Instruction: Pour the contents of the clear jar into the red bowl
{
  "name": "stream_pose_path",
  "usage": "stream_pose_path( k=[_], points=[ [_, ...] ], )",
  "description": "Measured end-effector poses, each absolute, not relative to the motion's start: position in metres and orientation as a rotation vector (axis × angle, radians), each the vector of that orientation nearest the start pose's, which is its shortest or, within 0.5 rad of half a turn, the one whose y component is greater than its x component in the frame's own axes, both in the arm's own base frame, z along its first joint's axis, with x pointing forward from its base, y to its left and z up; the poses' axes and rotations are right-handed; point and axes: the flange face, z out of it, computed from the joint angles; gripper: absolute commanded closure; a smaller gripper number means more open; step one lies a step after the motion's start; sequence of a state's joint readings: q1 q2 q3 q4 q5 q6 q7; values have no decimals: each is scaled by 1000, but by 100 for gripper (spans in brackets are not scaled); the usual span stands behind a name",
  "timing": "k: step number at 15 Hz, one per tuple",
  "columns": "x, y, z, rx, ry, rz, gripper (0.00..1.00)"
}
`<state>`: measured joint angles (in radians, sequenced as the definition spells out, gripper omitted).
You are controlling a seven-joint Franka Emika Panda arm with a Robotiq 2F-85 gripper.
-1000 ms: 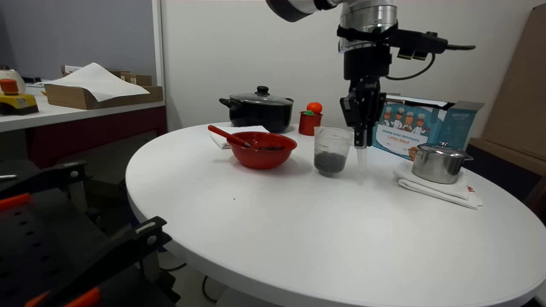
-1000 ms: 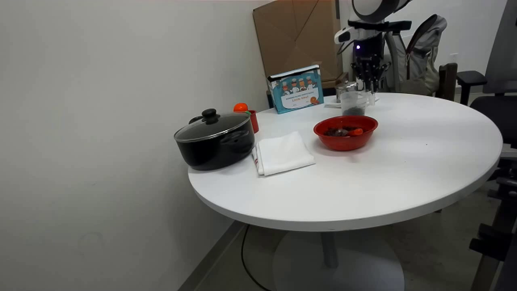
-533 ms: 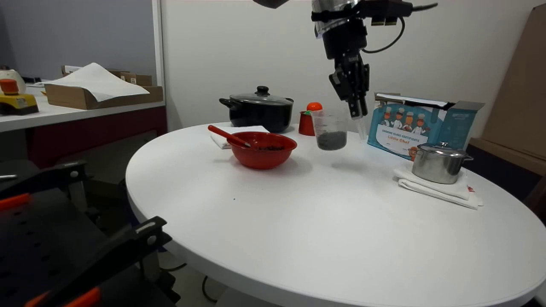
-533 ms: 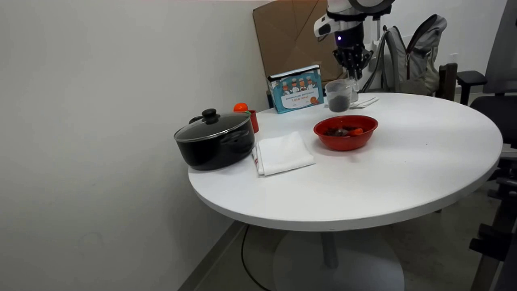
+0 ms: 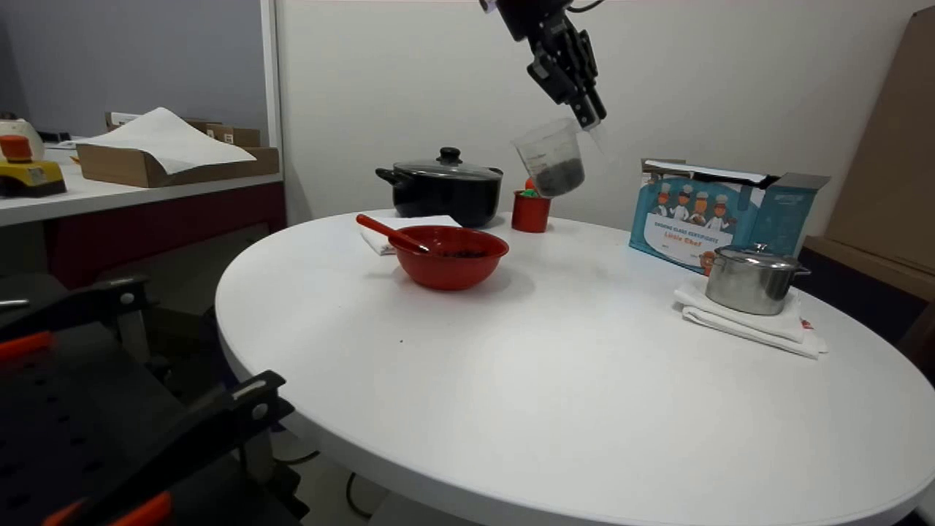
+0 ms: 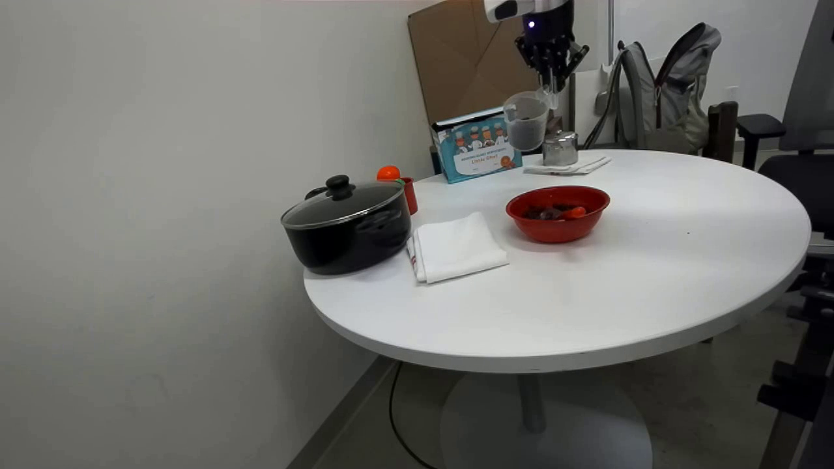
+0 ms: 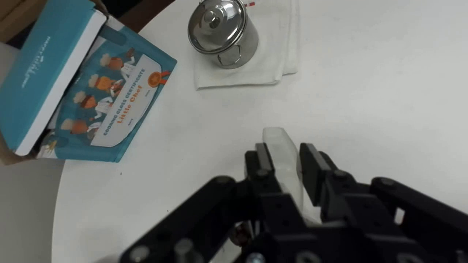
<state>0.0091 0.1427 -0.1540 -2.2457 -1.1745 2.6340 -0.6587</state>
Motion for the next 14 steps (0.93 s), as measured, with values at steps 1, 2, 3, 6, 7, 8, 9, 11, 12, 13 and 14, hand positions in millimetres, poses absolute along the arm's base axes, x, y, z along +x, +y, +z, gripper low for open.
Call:
stream_pose_path(
  k=[1,2,3,6,7,8,9,11,12,13,14],
  points=[
    [536,-47,320,1735,1675,-105,86],
    [524,-38,321,1703,1683,-107,86],
    [511,-31,319,1668,1693,-112,86],
    [470,-12,309,1563,1714,-116,86],
    [456,-6,304,1531,1710,-107,86],
    [444,0,299,1501,1700,-96,86],
    [433,5,294,1472,1685,-87,86],
    [413,17,281,1420,1642,-69,86],
    [405,23,274,1396,1615,-57,86],
    [398,29,268,1370,1583,-43,86],
    [391,34,261,1344,1548,-31,86]
  ],
)
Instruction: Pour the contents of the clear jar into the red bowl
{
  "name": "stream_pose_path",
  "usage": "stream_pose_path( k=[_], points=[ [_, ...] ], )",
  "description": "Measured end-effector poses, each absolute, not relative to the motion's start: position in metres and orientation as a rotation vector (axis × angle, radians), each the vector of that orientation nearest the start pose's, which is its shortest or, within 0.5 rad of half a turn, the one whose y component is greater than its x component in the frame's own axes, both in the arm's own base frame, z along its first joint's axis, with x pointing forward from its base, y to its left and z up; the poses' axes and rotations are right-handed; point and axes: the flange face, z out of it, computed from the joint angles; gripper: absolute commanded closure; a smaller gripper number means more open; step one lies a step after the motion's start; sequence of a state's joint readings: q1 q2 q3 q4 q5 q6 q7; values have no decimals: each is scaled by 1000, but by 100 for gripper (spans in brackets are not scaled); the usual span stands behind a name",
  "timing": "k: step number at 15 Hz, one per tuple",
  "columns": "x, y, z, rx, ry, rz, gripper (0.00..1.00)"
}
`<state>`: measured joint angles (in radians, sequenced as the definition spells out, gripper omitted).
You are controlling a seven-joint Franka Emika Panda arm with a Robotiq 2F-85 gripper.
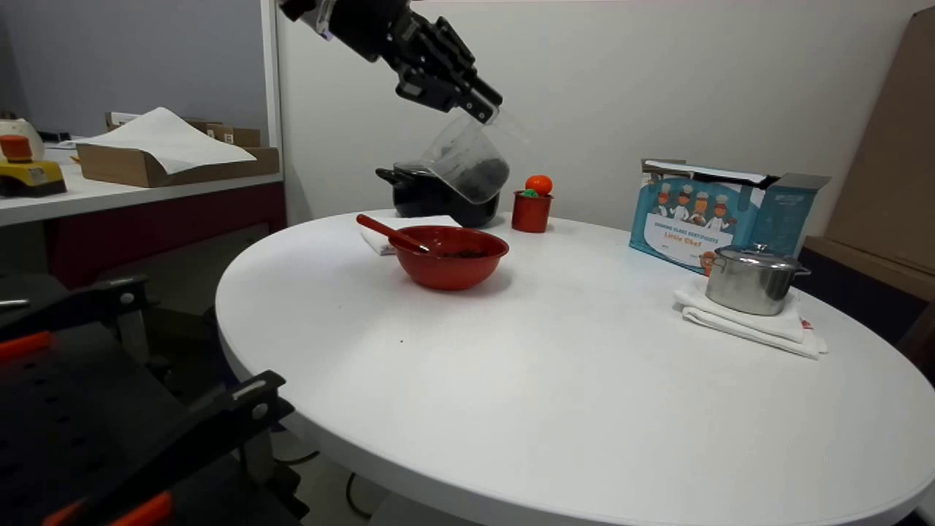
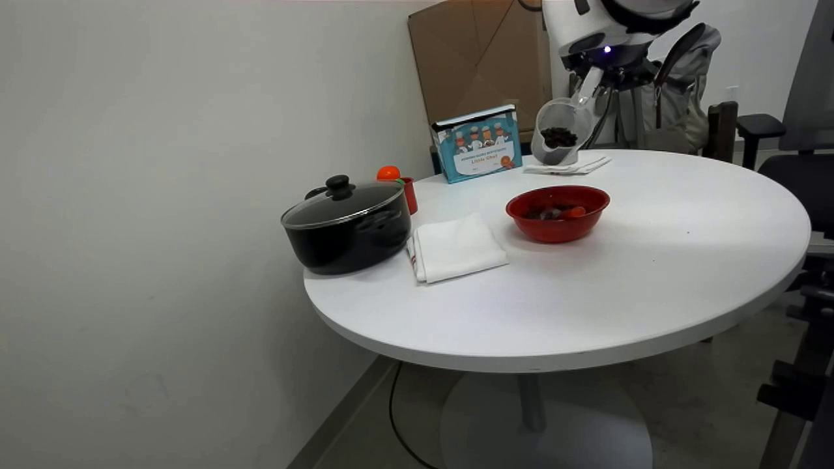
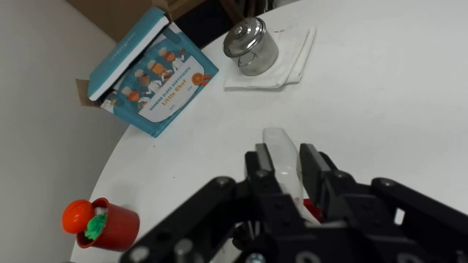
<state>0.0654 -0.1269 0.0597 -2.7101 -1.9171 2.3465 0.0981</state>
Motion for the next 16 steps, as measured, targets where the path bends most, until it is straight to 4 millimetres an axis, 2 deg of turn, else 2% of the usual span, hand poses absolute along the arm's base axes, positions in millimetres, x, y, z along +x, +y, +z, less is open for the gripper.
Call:
stream_pose_path(
  k=[3,8,12,16],
  points=[
    [376,50,238,1257,1436,-25,86],
    [369,64,196,1108,1299,-112,86],
    [376,63,167,1033,1251,-197,86],
    [394,68,150,1012,1222,-219,86]
  ],
)
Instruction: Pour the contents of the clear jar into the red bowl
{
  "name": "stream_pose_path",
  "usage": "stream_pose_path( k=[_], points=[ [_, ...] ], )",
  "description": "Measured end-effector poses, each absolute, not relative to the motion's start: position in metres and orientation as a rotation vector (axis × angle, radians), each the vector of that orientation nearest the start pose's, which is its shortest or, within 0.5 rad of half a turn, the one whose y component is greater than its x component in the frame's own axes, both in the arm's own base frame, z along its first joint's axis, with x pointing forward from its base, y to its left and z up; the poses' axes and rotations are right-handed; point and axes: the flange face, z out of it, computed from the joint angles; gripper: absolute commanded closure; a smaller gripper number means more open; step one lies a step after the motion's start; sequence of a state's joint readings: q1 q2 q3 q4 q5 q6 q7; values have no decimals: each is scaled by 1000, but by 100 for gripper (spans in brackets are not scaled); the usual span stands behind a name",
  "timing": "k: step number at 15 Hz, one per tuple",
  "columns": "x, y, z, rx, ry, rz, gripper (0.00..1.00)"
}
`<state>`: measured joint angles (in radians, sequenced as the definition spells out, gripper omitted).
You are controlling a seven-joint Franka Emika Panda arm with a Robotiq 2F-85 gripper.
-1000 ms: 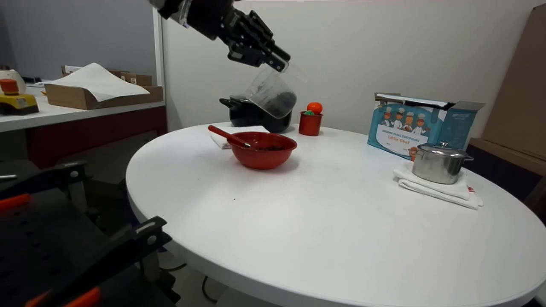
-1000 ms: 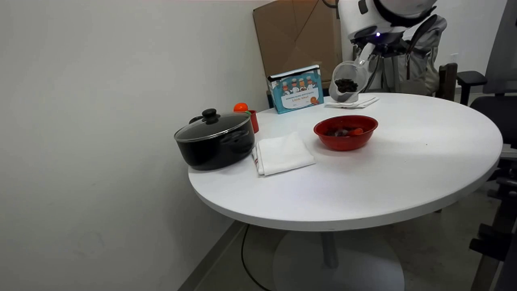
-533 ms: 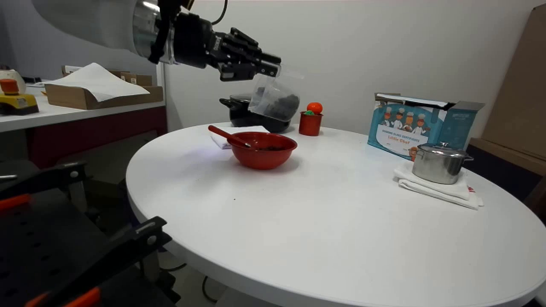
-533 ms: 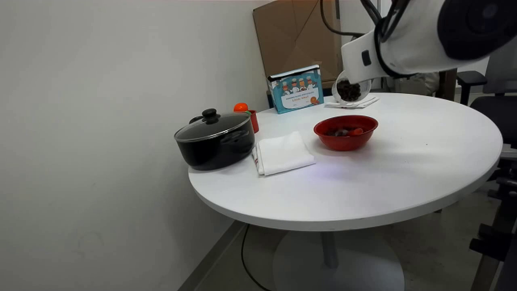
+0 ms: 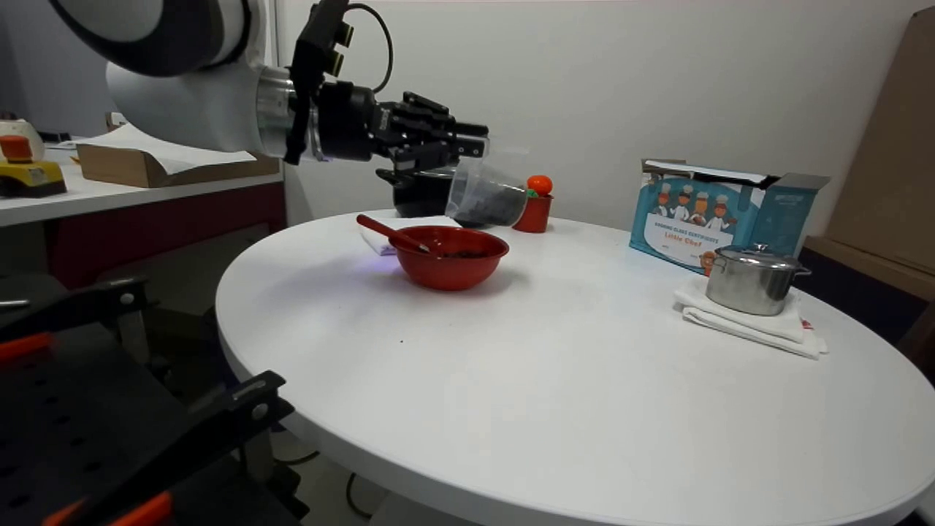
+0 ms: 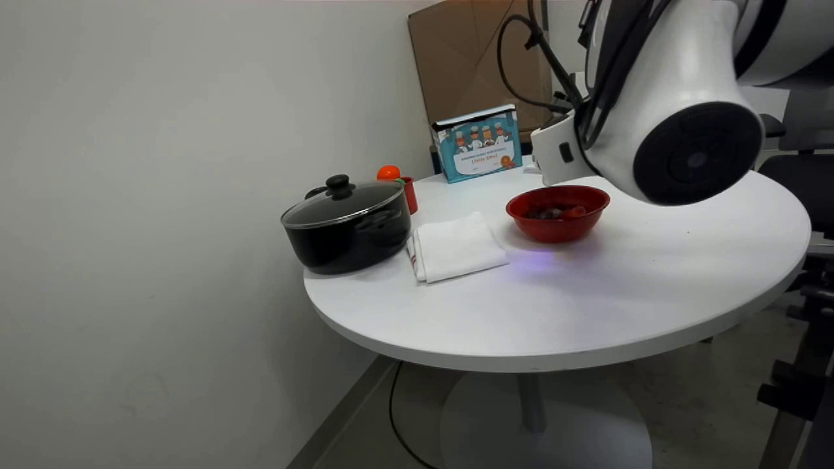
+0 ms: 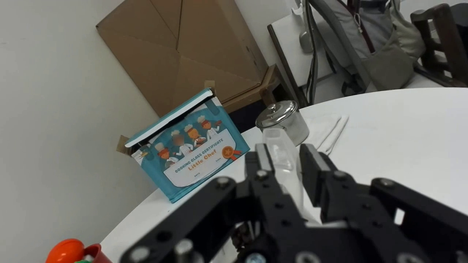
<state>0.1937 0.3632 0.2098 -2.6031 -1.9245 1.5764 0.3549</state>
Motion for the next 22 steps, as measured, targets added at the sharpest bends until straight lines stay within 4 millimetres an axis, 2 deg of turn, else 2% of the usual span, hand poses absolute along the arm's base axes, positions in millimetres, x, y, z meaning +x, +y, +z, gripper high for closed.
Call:
stream_pose_path(
  k=[4,7,13,22],
  points=[
    [414,78,151,984,1174,-200,87],
    [419,82,158,936,1125,-190,87],
    [420,82,171,851,1040,-198,87],
    [409,76,175,755,1031,-215,87]
  ],
)
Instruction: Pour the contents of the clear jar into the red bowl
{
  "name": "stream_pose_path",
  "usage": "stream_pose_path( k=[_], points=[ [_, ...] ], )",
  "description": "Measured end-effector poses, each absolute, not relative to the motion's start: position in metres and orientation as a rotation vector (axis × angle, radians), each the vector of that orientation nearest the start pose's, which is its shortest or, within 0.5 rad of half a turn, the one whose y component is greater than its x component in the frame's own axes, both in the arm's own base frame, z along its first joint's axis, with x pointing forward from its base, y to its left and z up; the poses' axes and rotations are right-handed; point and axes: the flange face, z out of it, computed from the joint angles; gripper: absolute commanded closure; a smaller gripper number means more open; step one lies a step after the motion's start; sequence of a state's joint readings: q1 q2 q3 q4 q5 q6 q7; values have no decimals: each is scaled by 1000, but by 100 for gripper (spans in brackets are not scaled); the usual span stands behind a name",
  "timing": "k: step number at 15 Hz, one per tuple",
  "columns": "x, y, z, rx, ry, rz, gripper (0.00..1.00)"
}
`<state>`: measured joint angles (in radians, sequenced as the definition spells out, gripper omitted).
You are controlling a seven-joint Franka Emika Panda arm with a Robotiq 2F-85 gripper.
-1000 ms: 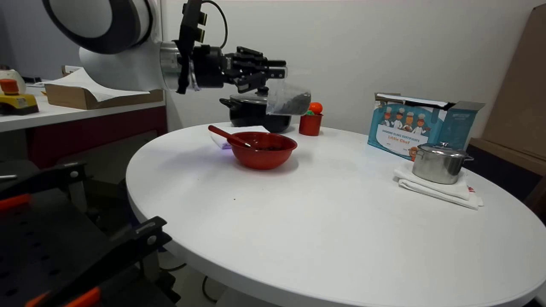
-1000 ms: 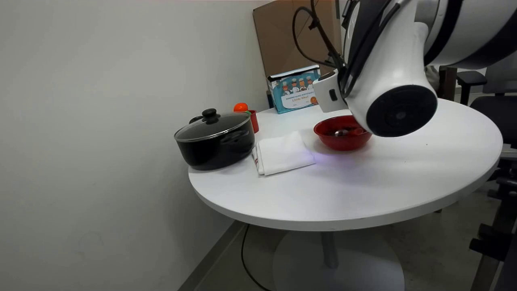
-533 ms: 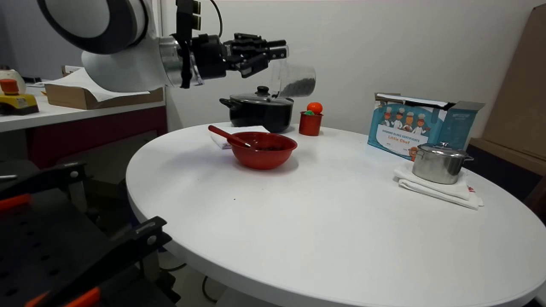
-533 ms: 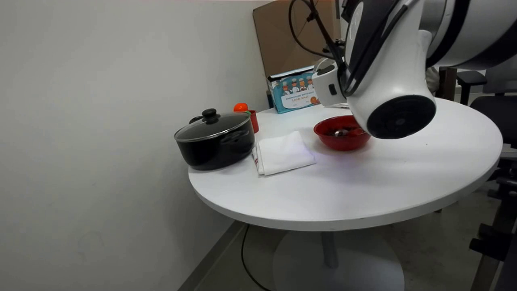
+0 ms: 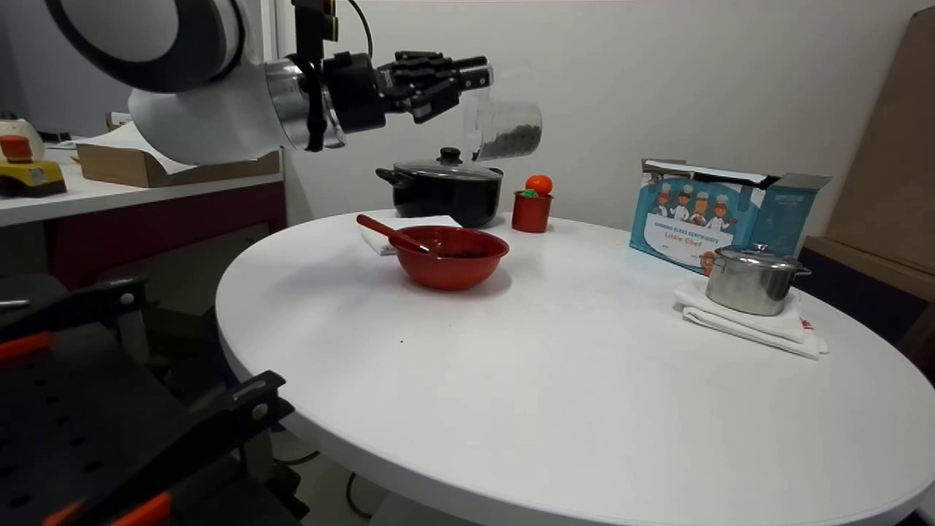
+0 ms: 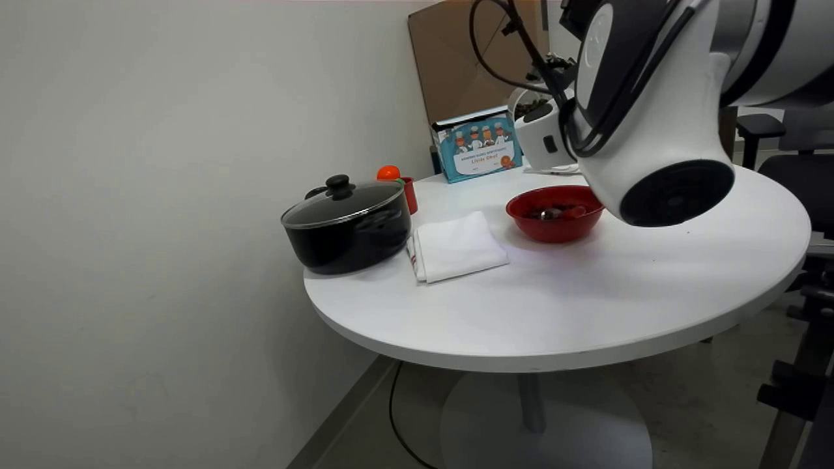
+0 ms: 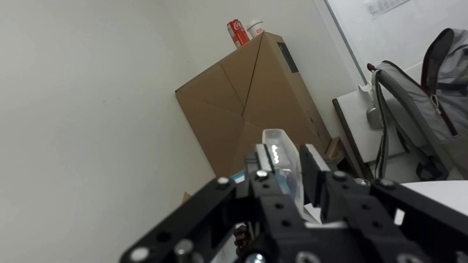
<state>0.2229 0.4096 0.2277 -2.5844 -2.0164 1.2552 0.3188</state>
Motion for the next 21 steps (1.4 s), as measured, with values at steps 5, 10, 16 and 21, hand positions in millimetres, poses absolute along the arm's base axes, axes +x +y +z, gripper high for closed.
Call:
stream_pose_path(
  k=[5,10,16,21],
  points=[
    [403,73,183,681,1002,-189,87],
    [401,71,193,618,947,-168,87],
    [404,66,200,577,902,-157,87],
    [404,60,204,550,871,-153,87]
  ],
)
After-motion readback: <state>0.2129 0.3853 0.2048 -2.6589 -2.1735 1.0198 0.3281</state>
